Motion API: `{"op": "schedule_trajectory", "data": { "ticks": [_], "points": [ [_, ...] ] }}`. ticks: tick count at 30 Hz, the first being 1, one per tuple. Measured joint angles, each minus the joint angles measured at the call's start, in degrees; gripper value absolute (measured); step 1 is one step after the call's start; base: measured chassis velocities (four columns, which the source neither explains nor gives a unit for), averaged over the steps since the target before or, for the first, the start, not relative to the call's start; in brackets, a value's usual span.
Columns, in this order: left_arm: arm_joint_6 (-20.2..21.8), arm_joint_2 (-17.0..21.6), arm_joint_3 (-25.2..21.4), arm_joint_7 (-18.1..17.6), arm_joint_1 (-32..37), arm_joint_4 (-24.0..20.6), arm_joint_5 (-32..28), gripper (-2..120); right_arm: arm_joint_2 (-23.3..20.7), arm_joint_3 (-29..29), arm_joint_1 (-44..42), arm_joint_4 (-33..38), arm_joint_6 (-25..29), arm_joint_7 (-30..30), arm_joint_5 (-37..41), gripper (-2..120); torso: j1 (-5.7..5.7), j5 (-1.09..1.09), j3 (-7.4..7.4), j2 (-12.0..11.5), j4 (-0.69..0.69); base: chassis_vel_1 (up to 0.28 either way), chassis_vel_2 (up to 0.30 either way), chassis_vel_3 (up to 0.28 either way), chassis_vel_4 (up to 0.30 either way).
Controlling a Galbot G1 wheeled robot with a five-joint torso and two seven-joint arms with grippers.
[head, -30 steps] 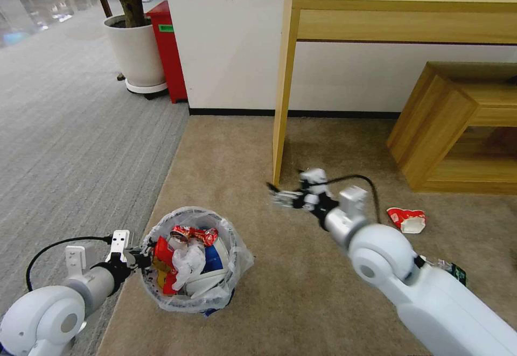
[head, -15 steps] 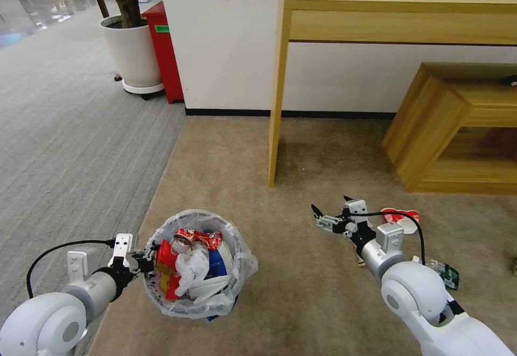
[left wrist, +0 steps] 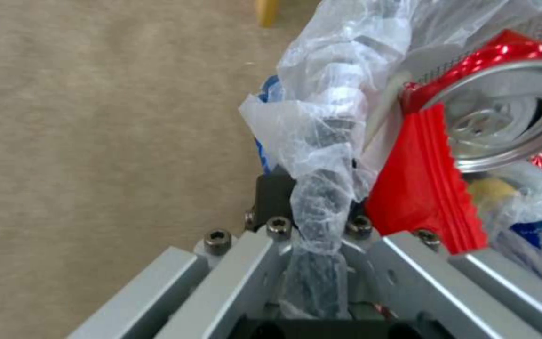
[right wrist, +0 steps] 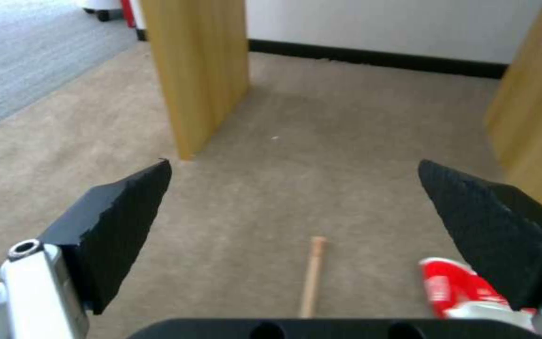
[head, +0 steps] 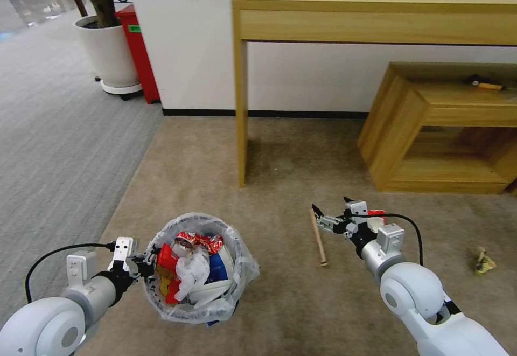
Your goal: Pick up the trash bin and place the garbage on the floor into it.
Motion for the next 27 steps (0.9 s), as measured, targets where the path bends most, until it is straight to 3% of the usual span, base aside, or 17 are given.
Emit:
{"op": "schedule_trajectory", "data": {
  "ticks": [11,14,16,17,19,23,25,27],
  "points": [
    [0.0,-0.2,-0.4,0.3,0.1,0.1,0.1,0,1.4,-3.3,1.5,-5.5,0.3,0.7,-1.9,100,0.01,0.09,0.02,0.0,-0.05,-0.314,-0.3,0.314,0.305],
    [0.0,-0.3,-1.1,0.2,0.3,0.8,0.4,0,2.9,-5.8,3.7,-10.4,0.6,0.4,-2.1,100,0.01,0.04,0.01,0.0,-0.04,-0.065,-0.126,0.121,0.065],
    [0.0,-0.6,-2.1,0.4,0.6,2.1,0.8,0,5.7,-9.7,8.4,-18.7,2.3,-1.1,-2.0,100,0.01,-0.01,0.01,0.0,0.0,0.014,0.034,-0.02,-0.015],
    [0.0,-0.6,-2.1,0.4,0.6,2.1,0.8,0,5.7,-9.7,8.4,-18.7,2.3,-1.1,-2.0,100,0.01,-0.01,0.01,0.0,0.0,0.027,0.068,-0.041,-0.031],
    [0.0,-0.9,-2.8,0.5,0.6,3.5,0.9,0,8.1,-12.5,11.9,-25.6,3.6,-2.8,-1.9,100,0.01,0.01,0.01,0.0,0.02,0.074,0.078,-0.049,-0.047],
    [0.0,-1.0,-3.4,0.5,0.4,4.8,0.9,0,10.6,-14.8,14.7,-31.1,4.4,-4.0,-1.9,100,0.01,-0.02,0.01,0.0,0.02,0.062,0.076,-0.032,-0.032],
    [0.0,-0.7,-4.6,1.3,-0.1,7.1,0.5,0,15.7,-18.7,19.7,-41.1,4.8,-4.6,-0.9,100,0.01,0.02,0.01,0.0,-0.02,0.0,0.0,0.0,0.0],
    [0.0,-0.6,-4.8,1.4,-0.1,7.4,0.4,0,16.5,-19.1,20.5,-42.8,4.7,-4.6,-0.5,100,0.01,0.02,0.01,0.0,-0.03,0.0,0.0,0.0,0.0]
  ]
}}
